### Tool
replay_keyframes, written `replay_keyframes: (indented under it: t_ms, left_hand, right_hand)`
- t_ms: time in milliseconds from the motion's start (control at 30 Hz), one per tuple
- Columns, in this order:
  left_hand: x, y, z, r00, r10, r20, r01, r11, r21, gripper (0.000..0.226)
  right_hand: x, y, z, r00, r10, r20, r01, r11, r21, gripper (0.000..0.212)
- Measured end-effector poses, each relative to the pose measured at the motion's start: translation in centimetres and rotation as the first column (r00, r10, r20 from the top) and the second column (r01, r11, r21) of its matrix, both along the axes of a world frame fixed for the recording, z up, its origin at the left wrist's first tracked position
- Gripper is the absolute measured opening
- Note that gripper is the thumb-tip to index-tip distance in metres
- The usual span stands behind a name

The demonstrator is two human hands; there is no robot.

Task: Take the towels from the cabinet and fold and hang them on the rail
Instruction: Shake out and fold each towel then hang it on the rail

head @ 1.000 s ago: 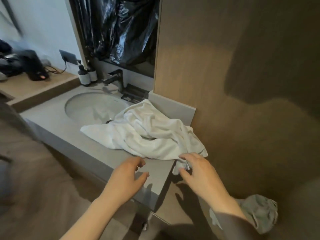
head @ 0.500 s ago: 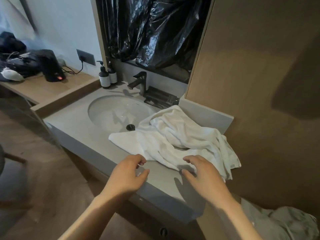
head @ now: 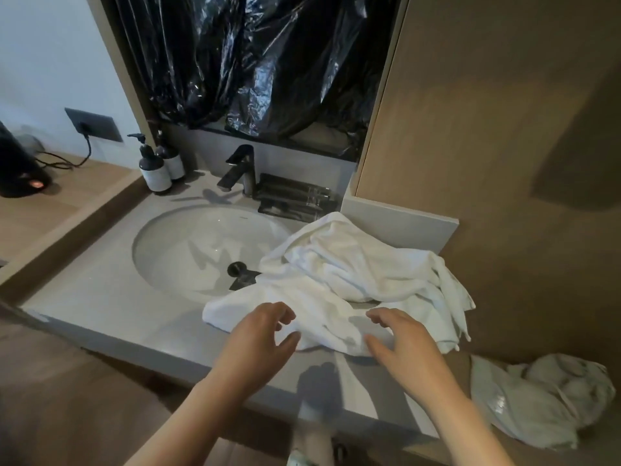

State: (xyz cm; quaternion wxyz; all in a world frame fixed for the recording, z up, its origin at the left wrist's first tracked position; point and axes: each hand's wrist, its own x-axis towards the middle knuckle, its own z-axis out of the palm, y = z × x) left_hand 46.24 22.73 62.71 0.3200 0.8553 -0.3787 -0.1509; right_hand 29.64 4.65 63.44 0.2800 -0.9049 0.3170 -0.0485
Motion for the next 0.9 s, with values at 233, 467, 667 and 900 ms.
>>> replay_keyframes:
  t_ms: [233, 467, 667, 900]
  left_hand:
    - [4.4, -4.9, 0.0, 0.998, -0.04, 0.053, 0.038, 0.999, 0.035, 0.023]
    - [7.8, -9.2, -0.4, 0.997, -0.08, 0.004, 0.08, 0.996, 0.03, 0.022]
    - [12.1, -12.4, -1.2, 0.988, -0.152, -0.001, 0.152, 0.988, 0.021, 0.021]
    - [17.1, -15.4, -2.5, 0.962, -0.273, 0.007, 0.272, 0.962, 0.03, 0.029]
  right_hand:
    - [3.5, -4.4, -1.4, 0.986, -0.147, 0.079, 0.144, 0.989, 0.044, 0.031]
    - [5.2, -7.6, -1.9, 0.982, -0.181, 0.056, 0.176, 0.982, 0.073, 0.032]
    - [6.8, -8.2, -2.2, 0.955, -0.29, 0.059, 0.283, 0.954, 0.102, 0.036]
    - [9.5, -7.2, -2.6, 0.896, -0.439, 0.068, 0.427, 0.894, 0.139, 0.041]
